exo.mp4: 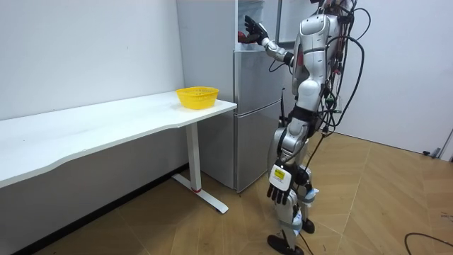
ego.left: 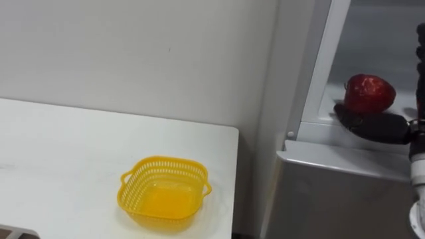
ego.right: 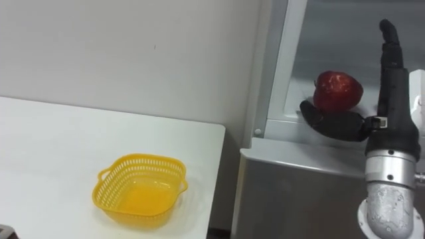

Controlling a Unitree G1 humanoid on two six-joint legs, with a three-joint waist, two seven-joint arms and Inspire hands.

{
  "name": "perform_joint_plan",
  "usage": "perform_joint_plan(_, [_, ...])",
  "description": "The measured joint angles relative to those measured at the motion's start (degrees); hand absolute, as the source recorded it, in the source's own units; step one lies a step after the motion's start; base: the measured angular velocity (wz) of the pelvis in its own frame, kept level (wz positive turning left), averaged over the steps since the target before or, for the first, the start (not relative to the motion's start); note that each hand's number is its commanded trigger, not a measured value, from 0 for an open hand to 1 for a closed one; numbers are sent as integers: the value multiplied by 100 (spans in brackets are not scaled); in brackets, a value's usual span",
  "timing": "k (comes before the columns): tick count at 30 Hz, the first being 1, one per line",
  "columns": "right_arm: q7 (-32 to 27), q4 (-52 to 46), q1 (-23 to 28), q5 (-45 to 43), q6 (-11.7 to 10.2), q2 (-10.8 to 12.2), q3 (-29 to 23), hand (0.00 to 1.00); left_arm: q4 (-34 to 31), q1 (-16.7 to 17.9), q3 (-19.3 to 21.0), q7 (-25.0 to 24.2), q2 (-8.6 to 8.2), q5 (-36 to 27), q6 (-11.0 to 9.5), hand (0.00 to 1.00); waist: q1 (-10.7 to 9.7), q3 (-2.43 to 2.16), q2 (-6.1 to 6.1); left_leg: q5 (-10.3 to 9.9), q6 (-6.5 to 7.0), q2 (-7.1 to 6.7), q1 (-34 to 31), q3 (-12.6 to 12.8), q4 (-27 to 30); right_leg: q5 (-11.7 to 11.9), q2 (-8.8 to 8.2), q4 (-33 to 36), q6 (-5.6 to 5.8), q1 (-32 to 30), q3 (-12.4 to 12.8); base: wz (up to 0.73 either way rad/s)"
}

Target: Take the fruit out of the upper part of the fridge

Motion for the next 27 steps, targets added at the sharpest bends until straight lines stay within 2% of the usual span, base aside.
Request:
perform_joint_plan(2, [5,2,0,3,0,-28,0,0,-7,0,0,0,1,11,1,0,-4,0,1,0,0,-3,-4,-2,10,0,-4,0,0,2,-6,0])
perform_joint_plan(6, [125,40,0,29,14,-232,0,0,-101,16,0,0,15,11,37,0,-7,0,1,0,0,-12,-43,-13,34,0,-13,3,0,0,-10,0])
perform_joint_plan(9, [207,46,-1,96,112,-304,1,0,-117,17,-2,10,20,10,98,0,-6,-1,-4,0,0,-14,-52,-15,34,0,-14,4,0,-1,-12,0])
perform_joint_plan(14, [206,178,-40,200,201,-339,1,0,-120,20,-8,12,20,9,139,0,-9,-10,-23,0,0,-17,-46,-32,36,0,-13,3,0,-10,-7,0])
perform_joint_plan(16, [210,280,-135,203,315,-340,0,0,-147,24,-8,7,19,10,213,0,-20,-10,-30,0,1,-17,-54,-35,35,0,-14,4,0,-20,-7,0])
perform_joint_plan(23, [263,282,-203,204,406,-341,1,0,-231,37,-8,8,20,11,254,0,-17,-17,-71,0,1,-18,-58,-41,35,0,-14,2,0,-23,-6,0])
perform_joint_plan(27, [268,364,-355,227,473,-348,1,0,-230,32,-8,10,21,11,254,0,-22,-1,-97,0,1,-19,-62,-55,35,0,-15,1,0,-27,-11,0])
